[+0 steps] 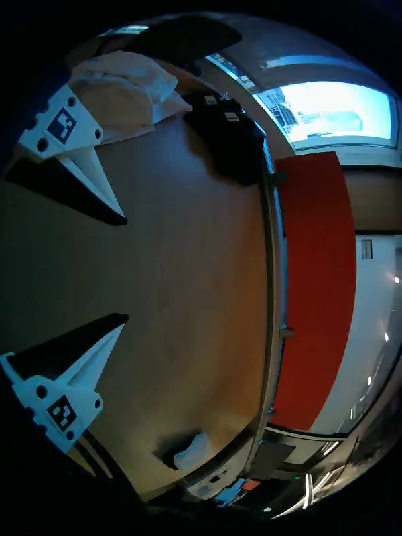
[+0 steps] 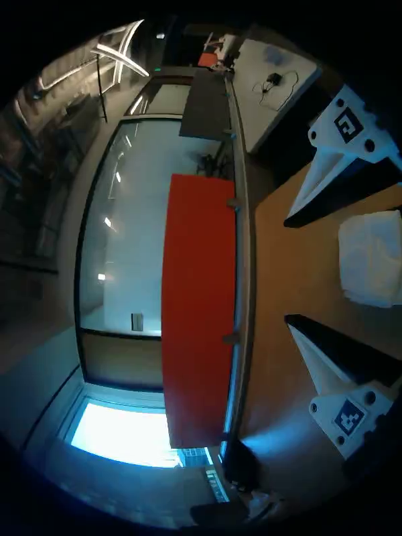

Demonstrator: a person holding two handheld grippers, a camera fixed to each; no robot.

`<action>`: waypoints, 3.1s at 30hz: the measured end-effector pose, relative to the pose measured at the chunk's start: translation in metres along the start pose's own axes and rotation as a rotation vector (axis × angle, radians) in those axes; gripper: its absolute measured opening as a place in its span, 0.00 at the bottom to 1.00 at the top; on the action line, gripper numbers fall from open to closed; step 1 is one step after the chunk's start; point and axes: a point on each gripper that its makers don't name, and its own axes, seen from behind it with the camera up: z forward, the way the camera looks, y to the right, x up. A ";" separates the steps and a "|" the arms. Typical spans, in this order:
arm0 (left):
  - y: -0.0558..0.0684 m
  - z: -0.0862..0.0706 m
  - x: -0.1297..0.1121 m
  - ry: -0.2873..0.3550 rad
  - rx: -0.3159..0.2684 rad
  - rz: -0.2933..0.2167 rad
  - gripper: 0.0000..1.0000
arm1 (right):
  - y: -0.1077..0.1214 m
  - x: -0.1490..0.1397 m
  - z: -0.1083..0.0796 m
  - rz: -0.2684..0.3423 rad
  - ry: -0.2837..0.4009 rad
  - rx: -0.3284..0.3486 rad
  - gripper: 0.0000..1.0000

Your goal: Fold towel

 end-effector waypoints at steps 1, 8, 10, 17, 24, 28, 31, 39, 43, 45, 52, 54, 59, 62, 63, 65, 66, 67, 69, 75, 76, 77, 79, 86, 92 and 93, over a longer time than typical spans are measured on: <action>0.000 0.000 0.003 0.009 0.001 -0.003 0.97 | -0.002 0.002 0.000 -0.001 0.005 0.003 1.00; -0.008 0.001 0.031 0.098 0.017 -0.026 0.97 | -0.016 0.014 0.000 -0.033 0.025 0.022 1.00; -0.012 -0.001 0.043 0.135 0.029 -0.027 0.97 | -0.020 0.016 0.000 -0.035 0.027 0.026 1.00; -0.030 -0.013 0.093 0.310 0.077 -0.025 0.97 | -0.032 0.025 -0.002 -0.036 0.038 0.033 1.00; -0.053 -0.022 0.127 0.425 0.133 -0.047 0.97 | -0.051 0.040 -0.006 -0.049 0.057 0.049 1.00; -0.062 -0.029 0.140 0.468 0.147 -0.057 0.97 | -0.065 0.051 -0.008 -0.055 0.074 0.062 1.00; -0.066 -0.034 0.150 0.501 0.150 -0.055 0.97 | -0.078 0.058 -0.009 -0.054 0.086 0.074 1.00; -0.075 -0.047 0.166 0.565 0.149 -0.067 0.97 | -0.115 0.073 -0.009 -0.039 0.110 0.104 1.00; -0.080 -0.051 0.172 0.585 0.148 -0.070 0.97 | -0.132 0.078 -0.010 -0.028 0.118 0.116 1.00; -0.082 -0.053 0.175 0.594 0.146 -0.071 0.97 | -0.140 0.081 -0.010 -0.026 0.123 0.120 1.00; -0.088 -0.057 0.183 0.618 0.142 -0.066 0.97 | -0.164 0.087 -0.012 -0.013 0.134 0.140 1.00; -0.089 -0.057 0.185 0.624 0.140 -0.064 0.97 | -0.169 0.088 -0.012 -0.006 0.138 0.144 1.00; -0.089 -0.058 0.186 0.635 0.135 -0.059 0.97 | -0.176 0.088 -0.010 -0.005 0.139 0.151 1.00; -0.089 -0.057 0.186 0.642 0.136 -0.052 0.97 | -0.178 0.091 -0.011 -0.006 0.138 0.152 1.00; -0.089 -0.057 0.186 0.646 0.136 -0.050 0.97 | -0.179 0.092 -0.011 -0.005 0.138 0.152 1.00; -0.089 -0.056 0.187 0.654 0.134 -0.049 0.97 | -0.180 0.093 -0.010 -0.003 0.139 0.152 1.00; -0.089 -0.055 0.187 0.657 0.134 -0.050 0.97 | -0.181 0.093 -0.009 -0.003 0.140 0.153 1.00; -0.088 -0.054 0.186 0.660 0.133 -0.052 0.97 | -0.182 0.093 -0.008 -0.002 0.140 0.155 1.00; -0.088 -0.052 0.186 0.664 0.132 -0.058 0.97 | -0.185 0.093 -0.007 -0.001 0.140 0.158 1.00; -0.086 -0.046 0.183 0.678 0.125 -0.067 0.97 | -0.191 0.093 -0.005 -0.006 0.134 0.165 1.00; -0.086 -0.044 0.182 0.680 0.125 -0.064 0.97 | -0.192 0.092 -0.004 -0.008 0.132 0.165 1.00; -0.085 -0.043 0.181 0.682 0.125 -0.061 0.97 | -0.192 0.091 -0.004 -0.010 0.131 0.166 1.00; -0.082 -0.039 0.178 0.684 0.123 -0.056 0.97 | -0.194 0.091 -0.003 -0.016 0.131 0.166 1.00; -0.077 -0.020 0.162 0.685 0.106 -0.059 0.97 | -0.199 0.089 -0.006 -0.028 0.133 0.166 1.00; -0.080 -0.008 0.149 0.697 0.118 -0.032 0.97 | -0.198 0.083 -0.009 -0.034 0.120 0.156 1.00; -0.080 -0.006 0.147 0.699 0.119 -0.028 0.97 | -0.198 0.083 -0.010 -0.033 0.118 0.152 1.00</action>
